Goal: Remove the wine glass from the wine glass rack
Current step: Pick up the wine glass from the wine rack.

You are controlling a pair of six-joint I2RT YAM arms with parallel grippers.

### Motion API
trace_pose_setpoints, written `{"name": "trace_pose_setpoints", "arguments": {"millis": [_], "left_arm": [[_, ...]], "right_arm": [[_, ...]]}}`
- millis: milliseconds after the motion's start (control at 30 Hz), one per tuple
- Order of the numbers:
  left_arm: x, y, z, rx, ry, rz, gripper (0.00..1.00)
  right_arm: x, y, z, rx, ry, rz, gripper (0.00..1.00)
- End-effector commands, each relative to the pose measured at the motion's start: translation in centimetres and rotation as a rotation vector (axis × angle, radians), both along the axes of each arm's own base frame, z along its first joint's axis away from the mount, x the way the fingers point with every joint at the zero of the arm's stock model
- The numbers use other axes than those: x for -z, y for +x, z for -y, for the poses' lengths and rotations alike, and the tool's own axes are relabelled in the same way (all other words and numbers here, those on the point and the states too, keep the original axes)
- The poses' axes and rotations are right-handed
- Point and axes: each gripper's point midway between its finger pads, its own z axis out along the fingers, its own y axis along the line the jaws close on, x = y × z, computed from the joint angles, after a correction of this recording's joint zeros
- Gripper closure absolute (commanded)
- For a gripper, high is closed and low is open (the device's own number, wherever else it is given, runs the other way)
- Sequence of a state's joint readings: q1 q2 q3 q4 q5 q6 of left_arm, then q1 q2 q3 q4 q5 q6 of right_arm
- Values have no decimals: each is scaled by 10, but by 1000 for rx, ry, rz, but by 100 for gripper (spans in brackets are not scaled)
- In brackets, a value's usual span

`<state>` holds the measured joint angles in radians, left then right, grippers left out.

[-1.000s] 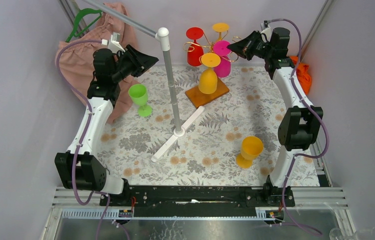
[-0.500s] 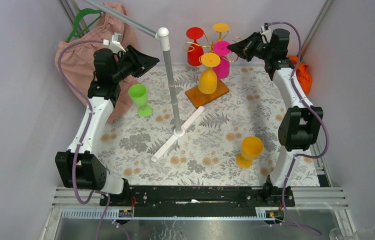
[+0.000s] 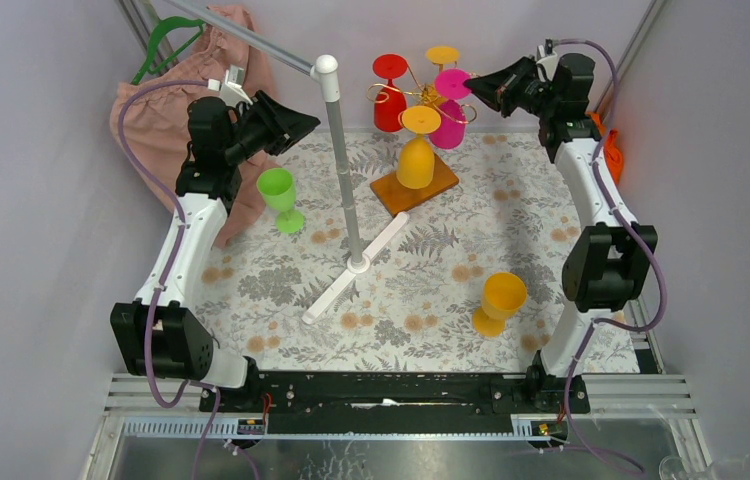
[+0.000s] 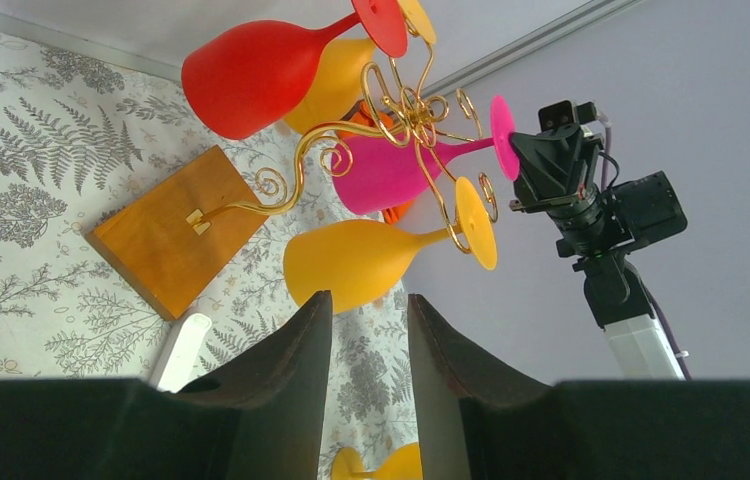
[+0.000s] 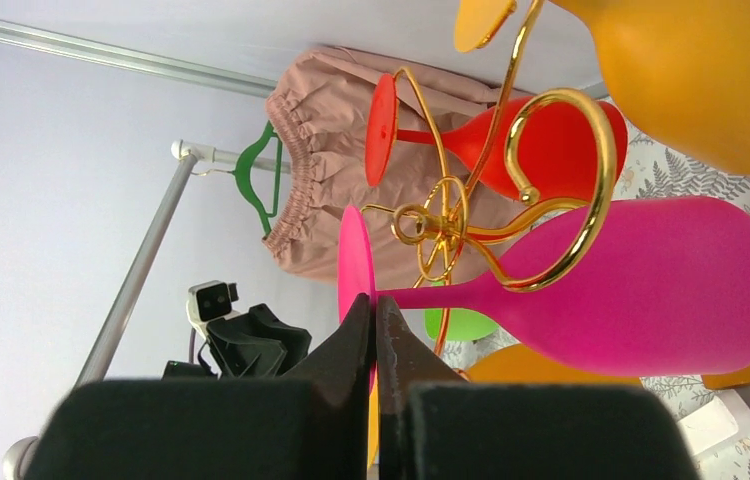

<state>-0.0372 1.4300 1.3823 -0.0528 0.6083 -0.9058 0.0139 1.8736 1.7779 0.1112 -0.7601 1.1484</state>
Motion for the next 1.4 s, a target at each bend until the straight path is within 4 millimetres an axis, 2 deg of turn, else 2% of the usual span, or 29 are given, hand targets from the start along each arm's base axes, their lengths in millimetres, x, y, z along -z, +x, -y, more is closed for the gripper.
{"name": "trace_pose_setpoints", "arguments": {"millis": [0,33,200,433,567,600,700,900,1000,1133,1233,1367], "left_arm": [[-2,1,0,18,-6,29,60],[-6,1,0,20,-7,47,60],[-6,0,0,17,-3,52,60],[-6,0,0,22,-6,49,60],[-4,0,0,21,-8,44,60],[-4,0,0,22,-8,44,60],[-2,-1,0,21,-6,43,60],[2,2,-1,14,-11,44,60],[8,5,2,30,-39,34,60],[10,10,7,81,-99,29,61],[1,6,15,179,-202,57,61],[-26,-1,26,339,-364,165,61]], "right_arm": [[-51,-21,5,20,7,124,100],[-51,-18,19,45,6,123,100],[-43,-19,34,65,20,100,100],[-43,-29,56,93,43,108,100],[-40,-40,60,91,53,109,100],[-36,-45,60,91,57,102,100],[-40,-65,61,94,56,124,100],[-67,-114,60,135,-31,213,100],[-90,-146,58,156,-67,267,100],[-116,-178,50,124,-60,329,100],[-138,-199,41,70,-6,395,100],[-176,-221,24,-12,65,527,100]]}}
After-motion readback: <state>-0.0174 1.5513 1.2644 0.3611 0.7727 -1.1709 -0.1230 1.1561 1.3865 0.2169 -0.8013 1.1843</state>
